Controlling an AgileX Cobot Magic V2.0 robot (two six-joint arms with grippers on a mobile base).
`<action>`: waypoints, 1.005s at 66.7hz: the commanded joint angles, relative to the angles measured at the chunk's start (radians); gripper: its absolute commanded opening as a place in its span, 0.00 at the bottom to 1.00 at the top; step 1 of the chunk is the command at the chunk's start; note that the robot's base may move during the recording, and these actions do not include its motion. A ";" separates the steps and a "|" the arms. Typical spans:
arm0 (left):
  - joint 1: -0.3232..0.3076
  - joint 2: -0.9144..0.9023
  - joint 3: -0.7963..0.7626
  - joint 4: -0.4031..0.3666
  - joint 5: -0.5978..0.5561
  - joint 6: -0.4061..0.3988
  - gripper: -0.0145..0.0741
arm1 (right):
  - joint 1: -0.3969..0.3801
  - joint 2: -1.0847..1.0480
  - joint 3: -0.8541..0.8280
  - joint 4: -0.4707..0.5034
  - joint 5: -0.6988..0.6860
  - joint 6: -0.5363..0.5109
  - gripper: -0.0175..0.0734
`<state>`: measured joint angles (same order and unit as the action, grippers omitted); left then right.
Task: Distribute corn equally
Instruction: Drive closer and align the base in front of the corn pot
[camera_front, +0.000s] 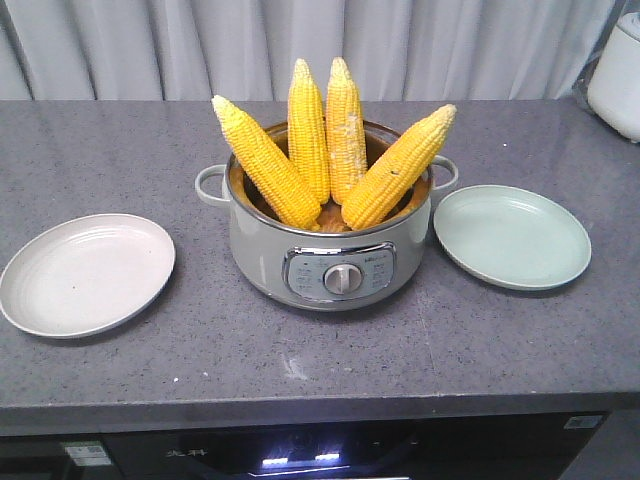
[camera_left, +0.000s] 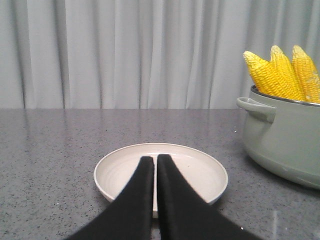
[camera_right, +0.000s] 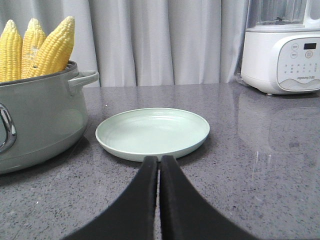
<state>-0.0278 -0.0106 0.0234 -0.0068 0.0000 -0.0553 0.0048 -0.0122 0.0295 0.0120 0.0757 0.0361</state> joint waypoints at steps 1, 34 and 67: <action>0.003 -0.015 0.013 -0.002 -0.065 -0.007 0.16 | -0.003 -0.003 0.010 -0.006 -0.076 -0.010 0.19; 0.003 -0.015 0.013 -0.002 -0.065 -0.007 0.16 | -0.003 -0.003 0.010 -0.006 -0.076 -0.010 0.19; 0.003 -0.015 0.013 -0.002 -0.065 -0.007 0.16 | -0.003 -0.003 0.010 -0.006 -0.076 -0.010 0.19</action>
<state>-0.0278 -0.0106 0.0234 -0.0068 0.0000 -0.0553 0.0048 -0.0122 0.0295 0.0120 0.0757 0.0361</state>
